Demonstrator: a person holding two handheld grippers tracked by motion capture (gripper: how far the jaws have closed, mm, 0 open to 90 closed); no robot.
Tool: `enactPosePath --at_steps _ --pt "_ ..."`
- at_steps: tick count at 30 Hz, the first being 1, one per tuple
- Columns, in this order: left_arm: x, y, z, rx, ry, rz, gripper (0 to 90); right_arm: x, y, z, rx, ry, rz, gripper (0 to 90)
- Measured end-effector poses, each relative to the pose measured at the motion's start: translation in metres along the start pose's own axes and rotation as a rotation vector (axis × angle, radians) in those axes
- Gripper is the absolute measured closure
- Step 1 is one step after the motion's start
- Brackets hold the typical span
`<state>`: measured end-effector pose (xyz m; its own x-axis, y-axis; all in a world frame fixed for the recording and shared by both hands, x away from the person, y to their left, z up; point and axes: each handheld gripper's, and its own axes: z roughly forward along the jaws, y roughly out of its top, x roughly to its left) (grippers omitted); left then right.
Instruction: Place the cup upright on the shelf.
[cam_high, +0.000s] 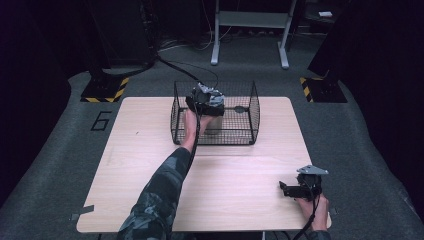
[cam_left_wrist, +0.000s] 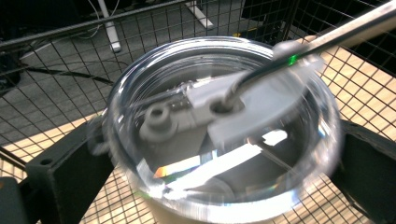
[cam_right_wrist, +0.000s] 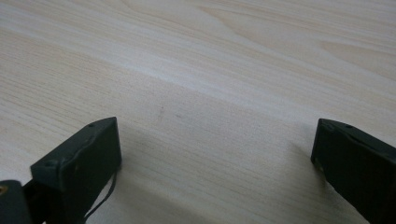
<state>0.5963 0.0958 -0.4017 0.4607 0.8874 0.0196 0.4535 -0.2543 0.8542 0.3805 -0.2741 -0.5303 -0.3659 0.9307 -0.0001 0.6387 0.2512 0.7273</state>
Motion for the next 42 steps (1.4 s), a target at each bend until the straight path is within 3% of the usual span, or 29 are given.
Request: enactPosePath --at_steps 6,13,20,30,42 --pt "0.002 0.003 -0.011 0.033 -0.047 -0.013 0.0 0.000 0.000 0.000 -0.001 0.000 0.000 1.1" --pt "0.005 0.005 -0.025 0.085 -0.079 0.015 0.1 0.000 0.000 0.000 -0.002 0.000 0.001 1.1" --pt "0.004 0.007 -0.045 0.076 -0.109 0.020 0.1 0.000 0.000 -0.001 0.011 0.001 -0.005 1.1" --pt "0.002 0.005 -0.082 0.066 -0.149 0.073 0.1 -0.001 0.000 0.000 0.000 0.000 -0.007 1.1" --pt "0.012 -0.018 -0.127 0.092 -0.182 0.133 0.1 0.000 0.000 0.000 0.006 0.000 0.005 1.1"
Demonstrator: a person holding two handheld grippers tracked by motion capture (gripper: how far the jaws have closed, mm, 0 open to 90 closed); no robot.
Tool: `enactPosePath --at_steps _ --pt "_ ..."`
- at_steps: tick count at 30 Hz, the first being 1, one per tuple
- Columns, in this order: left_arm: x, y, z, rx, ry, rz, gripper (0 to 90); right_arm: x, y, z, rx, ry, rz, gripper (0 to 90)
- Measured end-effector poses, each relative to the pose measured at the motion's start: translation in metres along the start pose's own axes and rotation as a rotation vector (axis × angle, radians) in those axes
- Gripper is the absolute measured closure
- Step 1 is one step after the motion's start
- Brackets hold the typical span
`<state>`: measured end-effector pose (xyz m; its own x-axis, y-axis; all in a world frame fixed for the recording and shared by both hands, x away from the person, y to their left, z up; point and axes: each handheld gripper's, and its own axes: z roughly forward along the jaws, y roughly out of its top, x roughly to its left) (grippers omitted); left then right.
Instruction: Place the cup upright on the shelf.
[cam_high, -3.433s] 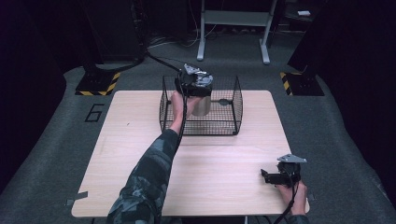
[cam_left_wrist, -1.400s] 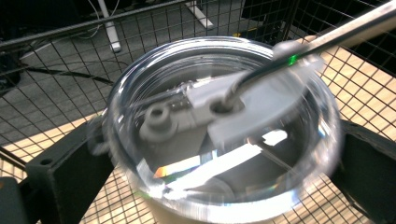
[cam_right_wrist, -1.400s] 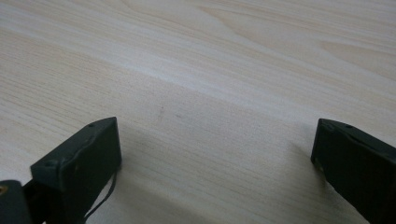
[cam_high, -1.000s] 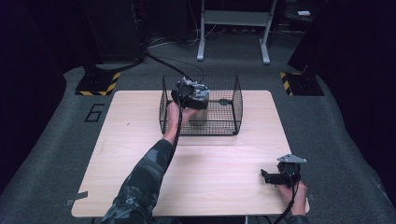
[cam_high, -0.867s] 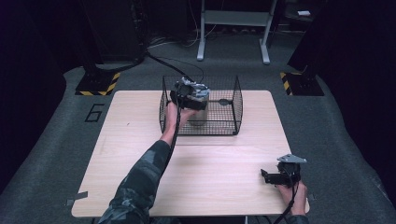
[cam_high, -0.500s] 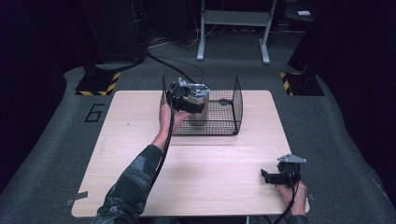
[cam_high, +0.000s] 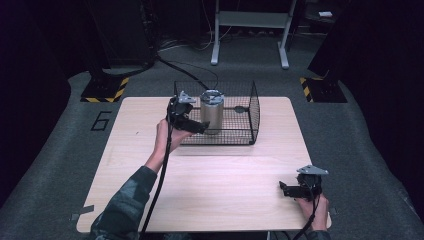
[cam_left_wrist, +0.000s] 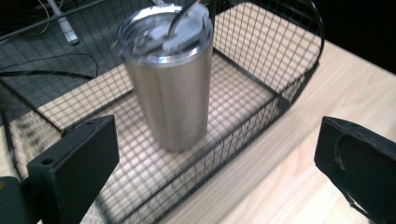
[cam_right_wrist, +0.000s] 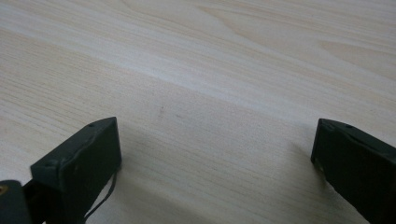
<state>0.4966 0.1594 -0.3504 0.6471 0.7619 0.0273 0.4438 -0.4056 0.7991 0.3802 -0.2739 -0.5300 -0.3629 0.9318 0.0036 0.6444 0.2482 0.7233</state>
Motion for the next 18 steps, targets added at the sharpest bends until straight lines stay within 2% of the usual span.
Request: enactPosePath --at_steps 1,2,6,7,14,18 --pt "0.001 -0.007 -0.009 0.000 0.006 0.003 0.1 0.000 0.000 0.000 0.002 0.000 -0.004 1.1" --pt "0.001 -0.007 -0.009 0.000 0.006 0.003 0.1 0.000 0.000 0.000 0.002 0.000 -0.004 1.1" --pt "0.005 -0.025 -0.028 -0.012 0.017 -0.008 0.1 0.000 0.000 0.000 0.000 0.000 -0.002 1.1" --pt "0.006 -0.030 -0.031 -0.024 0.023 -0.021 0.1 0.000 0.000 0.000 0.000 0.000 -0.006 1.1" --pt "0.016 -0.066 -0.061 -0.024 0.046 -0.040 0.1 0.000 0.000 0.000 -0.005 0.000 -0.002 1.1" --pt "0.022 -0.089 -0.076 -0.025 0.066 -0.067 0.1 -0.001 0.000 0.000 -0.002 -0.001 -0.011 1.1"
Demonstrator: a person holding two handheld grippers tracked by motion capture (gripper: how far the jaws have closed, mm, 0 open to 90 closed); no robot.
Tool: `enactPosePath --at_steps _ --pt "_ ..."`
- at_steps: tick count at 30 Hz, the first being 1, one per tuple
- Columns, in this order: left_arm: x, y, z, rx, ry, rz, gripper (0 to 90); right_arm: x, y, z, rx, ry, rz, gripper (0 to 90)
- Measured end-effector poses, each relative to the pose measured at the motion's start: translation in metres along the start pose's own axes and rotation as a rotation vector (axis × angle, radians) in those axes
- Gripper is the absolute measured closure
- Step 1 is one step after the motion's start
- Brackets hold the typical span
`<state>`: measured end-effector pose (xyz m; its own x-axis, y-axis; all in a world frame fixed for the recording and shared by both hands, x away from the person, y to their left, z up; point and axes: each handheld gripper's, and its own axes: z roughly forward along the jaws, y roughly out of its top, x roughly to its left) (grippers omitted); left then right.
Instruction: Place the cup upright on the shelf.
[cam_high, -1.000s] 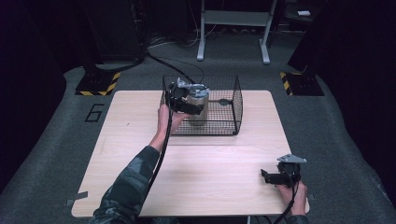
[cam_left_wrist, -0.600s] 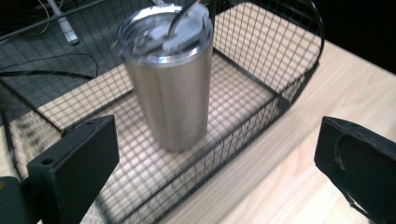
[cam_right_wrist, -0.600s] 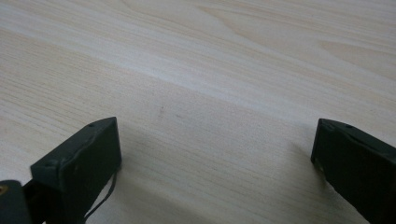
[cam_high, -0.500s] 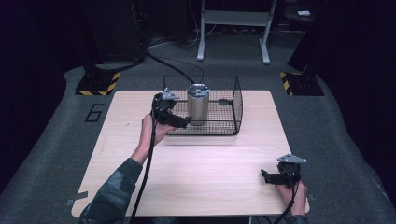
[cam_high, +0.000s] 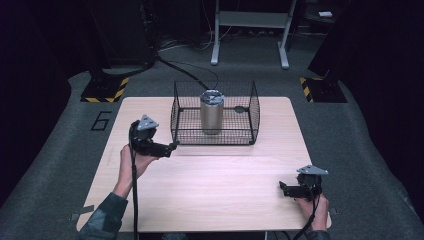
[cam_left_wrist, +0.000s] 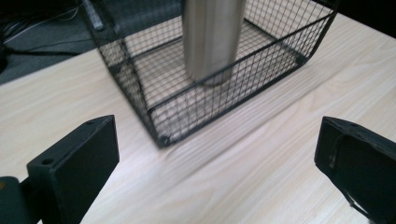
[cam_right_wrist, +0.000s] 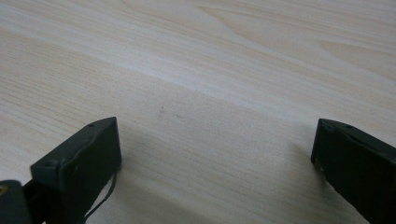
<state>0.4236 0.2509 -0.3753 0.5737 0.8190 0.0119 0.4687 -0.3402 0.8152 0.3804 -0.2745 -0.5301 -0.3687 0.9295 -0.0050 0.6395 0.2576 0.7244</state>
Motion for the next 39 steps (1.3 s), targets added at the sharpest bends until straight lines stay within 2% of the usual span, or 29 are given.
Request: enactPosePath --at_steps 4,5,6,8,9,10,12,13,14,22,25,29,32,39 --pt "0.006 -0.023 -0.012 0.008 0.029 -0.022 0.1 0.000 0.000 0.000 -0.002 0.000 0.004 1.1" --pt "0.009 -0.035 -0.017 0.011 0.047 -0.033 0.1 0.000 0.000 0.000 -0.002 0.000 0.005 1.1" --pt "0.009 -0.035 -0.017 0.011 0.047 -0.033 0.1 0.000 0.000 0.000 -0.002 0.000 0.005 1.1" --pt "0.013 -0.046 -0.022 0.010 0.058 -0.049 0.1 0.000 0.000 0.000 -0.003 0.000 0.004 1.1" --pt "0.016 -0.058 -0.025 0.013 0.071 -0.067 0.1 0.000 0.000 0.000 -0.002 0.000 0.004 1.1" --pt "0.016 -0.058 -0.025 0.013 0.071 -0.067 0.1 0.000 0.000 0.000 -0.002 0.000 0.004 1.1" --pt "0.019 -0.071 -0.027 0.021 0.076 -0.086 0.1 0.000 0.000 0.000 -0.003 0.000 0.002 1.1" --pt "0.022 -0.086 -0.028 0.032 0.086 -0.113 0.1 0.000 0.000 0.000 -0.003 0.000 0.000 1.1" --pt "0.022 -0.086 -0.028 0.032 0.086 -0.113 0.1 0.000 0.000 0.000 -0.003 0.000 0.000 1.1" --pt "0.032 -0.149 -0.023 0.078 0.119 -0.215 0.1 0.000 0.000 0.000 -0.002 0.000 0.004 1.1" --pt "0.036 -0.167 -0.018 0.097 0.146 -0.232 0.1 0.000 0.000 0.000 -0.002 0.000 0.005 1.1" --pt "0.042 -0.182 -0.013 0.118 0.178 -0.243 0.1 0.000 0.000 0.000 -0.004 0.000 0.003 1.1" --pt "0.043 -0.186 -0.011 0.102 0.195 -0.244 0.1 0.000 0.000 0.000 -0.003 0.001 0.001 1.1" --pt "0.044 -0.196 -0.005 0.116 0.217 -0.236 0.1 0.000 0.000 0.000 -0.003 0.002 0.001 1.1"
